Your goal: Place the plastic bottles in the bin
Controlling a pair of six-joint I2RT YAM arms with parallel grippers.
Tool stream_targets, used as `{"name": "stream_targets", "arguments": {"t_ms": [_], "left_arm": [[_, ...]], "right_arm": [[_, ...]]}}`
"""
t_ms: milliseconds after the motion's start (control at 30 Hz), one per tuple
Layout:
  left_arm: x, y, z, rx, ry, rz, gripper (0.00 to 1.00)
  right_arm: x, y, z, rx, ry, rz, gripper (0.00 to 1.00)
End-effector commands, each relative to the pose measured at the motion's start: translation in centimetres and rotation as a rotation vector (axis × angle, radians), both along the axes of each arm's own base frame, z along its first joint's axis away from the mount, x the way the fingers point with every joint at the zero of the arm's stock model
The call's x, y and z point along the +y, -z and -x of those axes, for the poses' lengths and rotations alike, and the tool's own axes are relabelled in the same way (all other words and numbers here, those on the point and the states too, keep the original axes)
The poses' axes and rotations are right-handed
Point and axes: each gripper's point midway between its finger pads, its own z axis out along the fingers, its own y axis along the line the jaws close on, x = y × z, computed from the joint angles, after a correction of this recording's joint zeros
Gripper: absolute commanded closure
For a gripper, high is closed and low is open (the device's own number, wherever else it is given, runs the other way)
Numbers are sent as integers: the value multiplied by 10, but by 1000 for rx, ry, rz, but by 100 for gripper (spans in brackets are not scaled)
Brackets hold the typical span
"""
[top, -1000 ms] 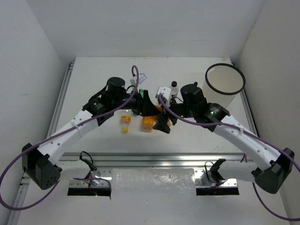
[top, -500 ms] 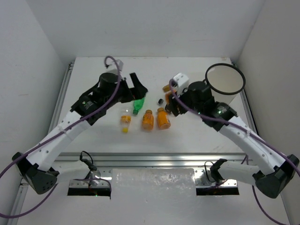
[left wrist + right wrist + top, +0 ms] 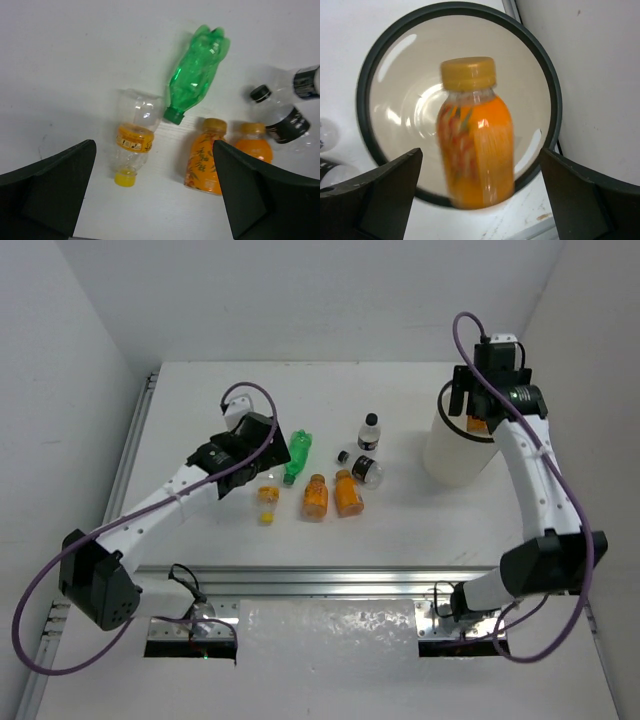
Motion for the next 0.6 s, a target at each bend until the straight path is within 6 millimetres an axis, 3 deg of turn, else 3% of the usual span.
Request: {"name": "stream_targets", "arguments": {"t_ms": [0,33,133,200,267,300,333,400,500,567], "left_arm": [[-1,9,-7,-6,-2,15,0],[0,14,-9,-3,-2,13,0],[-2,40,-10,50,18,6,0],[-6,60,-8,96,43,2,0],[-11,70,-9,113,58,7,0],[-11,75,-8,128,62,4,0],[-15,86,-8,162,78,7,1],[-18,98,-7,207,94,7,2],[-11,130,2,295,68,-36,5],[-8,141,5,306,55,-44,5]], "right_arm": [[-10,-17,-12,-13,59,33,1],[-11,-33,-16,-51,68,30,1],[-8,-51,-18,-87,68,6,1],[11,-59,-13,-112,-4,-48,1],[38,-53,-7,-113,-97,-79,1],[49,-60,3,-142,-145,-99,1],[60,-46,8,-115,-177,-104,1],[70,-48,19,-142,-212,-131,1],[87,-20,31,-92,-273,-166,1],[100,-22,38,-125,-329,-209,1]]}}
